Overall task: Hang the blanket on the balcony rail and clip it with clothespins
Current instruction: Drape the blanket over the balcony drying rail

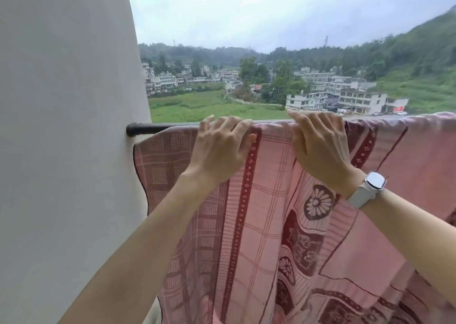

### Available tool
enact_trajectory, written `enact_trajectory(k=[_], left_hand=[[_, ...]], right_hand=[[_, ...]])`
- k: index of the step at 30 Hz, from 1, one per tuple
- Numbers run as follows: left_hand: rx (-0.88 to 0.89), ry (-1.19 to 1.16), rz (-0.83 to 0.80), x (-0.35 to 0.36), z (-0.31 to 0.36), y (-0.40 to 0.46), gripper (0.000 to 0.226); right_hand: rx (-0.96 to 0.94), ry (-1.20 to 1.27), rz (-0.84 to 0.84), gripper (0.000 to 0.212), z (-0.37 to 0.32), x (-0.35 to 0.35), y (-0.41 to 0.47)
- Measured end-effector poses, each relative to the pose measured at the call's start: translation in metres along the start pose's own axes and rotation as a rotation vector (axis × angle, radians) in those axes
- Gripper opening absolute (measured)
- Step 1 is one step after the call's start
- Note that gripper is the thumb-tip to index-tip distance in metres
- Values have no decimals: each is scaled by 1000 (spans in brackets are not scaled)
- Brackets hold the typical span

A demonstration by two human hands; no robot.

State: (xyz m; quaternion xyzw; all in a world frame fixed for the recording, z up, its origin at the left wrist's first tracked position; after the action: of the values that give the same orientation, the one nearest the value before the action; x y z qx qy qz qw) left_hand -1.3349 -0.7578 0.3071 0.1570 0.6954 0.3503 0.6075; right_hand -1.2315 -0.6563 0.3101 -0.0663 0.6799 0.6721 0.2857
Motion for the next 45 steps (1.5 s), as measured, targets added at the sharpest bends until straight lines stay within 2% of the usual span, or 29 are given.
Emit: enact_trajectory(k=[4, 8, 11, 15, 19, 21, 24, 26, 29, 31, 33, 35, 39, 41, 43, 45], left_hand=[[33, -51, 23, 24, 50, 25, 40], [114, -107, 62, 36, 107, 50, 47], [147, -65, 22, 53, 148, 72, 39], [48, -103, 51, 66, 177, 95, 34], [13, -143, 88, 74, 229, 126, 39], [17, -130, 62, 84, 262, 141, 43], [3, -222, 20, 104, 301, 160, 50], [26, -238, 19, 114, 330, 173, 54], [112, -119, 18, 129, 390, 203, 56], [164, -60, -74, 155, 434, 228, 57], [188, -24, -176, 186, 474, 248, 52], [184, 3, -183, 208, 503, 265, 42], [91, -155, 8, 220, 533, 287, 22], [91, -173, 47, 230, 558, 301, 21], [137, -174, 64, 244, 597, 318, 25], [178, -196, 51, 264, 643, 338, 28]], right_hand=[[137, -24, -40, 40, 83, -27, -23], [76, -108, -158, 35, 148, -51, -48], [80, 7, -154, 20, 173, -62, -44], [125, 223, -169, 4, 212, -73, -26], [214, 131, -16, 8, 276, -115, -17], [237, 176, 15, 10, 302, -128, -20], [188, 248, -19, 21, 350, -143, -46], [202, 189, -38, 29, 398, -158, -76], [315, 40, -146, 35, 478, -174, -118], [394, -23, -228, 38, 521, -179, -137], [413, -81, -273, 40, 552, -185, -149], [379, -112, -282, 38, 575, -192, -156], [296, -80, -235, 26, 619, -214, -160], [287, -52, -198, 24, 646, -224, -166], [357, -14, -116, 29, 683, -239, -177], [521, -62, 40, 32, 737, -266, -200]])
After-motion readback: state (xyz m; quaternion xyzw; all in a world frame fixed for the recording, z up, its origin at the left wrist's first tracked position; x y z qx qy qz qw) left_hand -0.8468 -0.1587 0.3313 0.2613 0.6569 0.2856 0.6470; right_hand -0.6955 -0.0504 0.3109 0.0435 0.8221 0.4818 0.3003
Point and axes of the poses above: each hand's wrist, its own y-axis towards the middle knuckle, its own x-axis out of the palm, z = x × y, the point moved 10 cm from there along y, towards the middle knuckle, and after that the axes turned 5 degrees about -z, right-handed, at the moved point
